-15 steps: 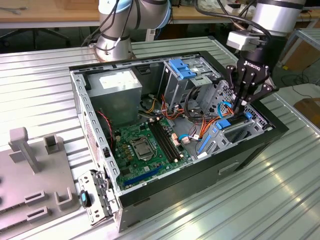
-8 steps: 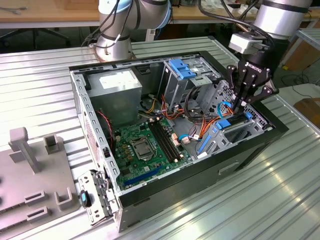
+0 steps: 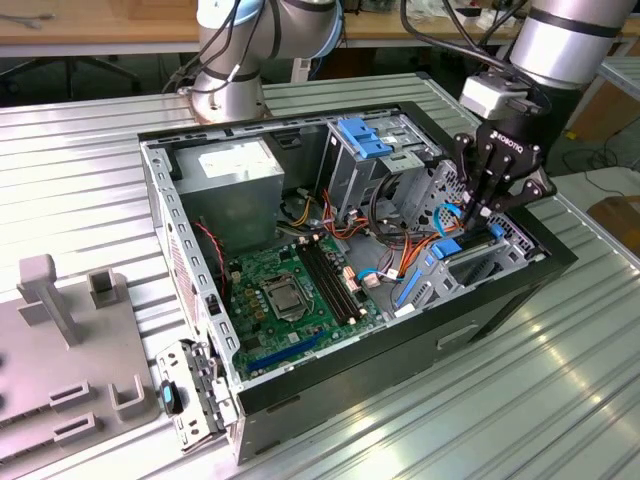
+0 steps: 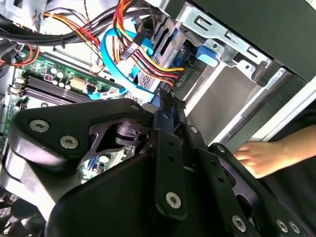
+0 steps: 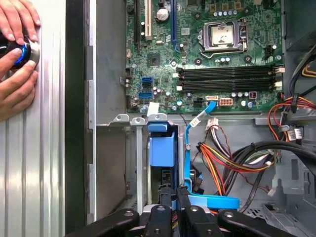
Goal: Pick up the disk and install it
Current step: 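Insert the second disk wire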
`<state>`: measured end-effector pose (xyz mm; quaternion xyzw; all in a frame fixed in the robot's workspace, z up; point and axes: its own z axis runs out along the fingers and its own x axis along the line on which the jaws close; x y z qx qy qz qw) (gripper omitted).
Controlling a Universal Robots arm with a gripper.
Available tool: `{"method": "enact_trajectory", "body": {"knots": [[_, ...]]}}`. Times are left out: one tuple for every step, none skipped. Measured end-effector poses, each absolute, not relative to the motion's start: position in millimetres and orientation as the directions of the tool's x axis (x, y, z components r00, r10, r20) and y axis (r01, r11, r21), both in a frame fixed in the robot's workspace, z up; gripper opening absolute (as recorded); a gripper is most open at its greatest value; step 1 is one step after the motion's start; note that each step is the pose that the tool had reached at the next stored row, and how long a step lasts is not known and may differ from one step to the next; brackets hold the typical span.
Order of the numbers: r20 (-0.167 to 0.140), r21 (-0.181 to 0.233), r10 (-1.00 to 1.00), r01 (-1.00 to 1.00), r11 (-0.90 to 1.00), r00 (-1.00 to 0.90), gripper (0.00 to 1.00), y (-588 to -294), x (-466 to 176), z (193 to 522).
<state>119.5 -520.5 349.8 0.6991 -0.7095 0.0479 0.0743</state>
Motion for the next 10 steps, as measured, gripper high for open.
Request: {"method": "enact_trajectory", "body": {"knots": [[0.163,0.036,-0.986,-0.999,0.016,-0.010,0.16,-521.5,119.5,349.3],[0.154,0.036,-0.988,-0.999,0.013,-0.007,0.16,-522.7,119.4,348.9],[0.150,0.035,-0.989,-0.999,0.010,-0.005,0.16,-523.4,119.5,348.8],[0.147,0.034,-0.989,-0.999,0.008,-0.002,0.16,-523.8,119.4,348.8],[0.145,0.033,-0.989,-0.999,-0.001,0.006,0.16,-524.5,119.4,348.9],[0.145,0.030,-0.989,-0.999,-0.012,0.016,0.16,-526.0,119.4,348.8],[0.144,0.029,-0.989,-0.999,-0.015,0.019,0.16,-527.1,119.4,348.8],[0.144,0.029,-0.989,-0.999,-0.015,0.019,0.16,-527.4,119.4,348.8],[0.142,0.029,-0.990,-0.999,-0.015,0.019,0.16,-527.6,119.3,348.9],[0.136,0.028,-0.991,-0.999,-0.015,0.019,0.16,-527.9,119.2,348.8]]}}
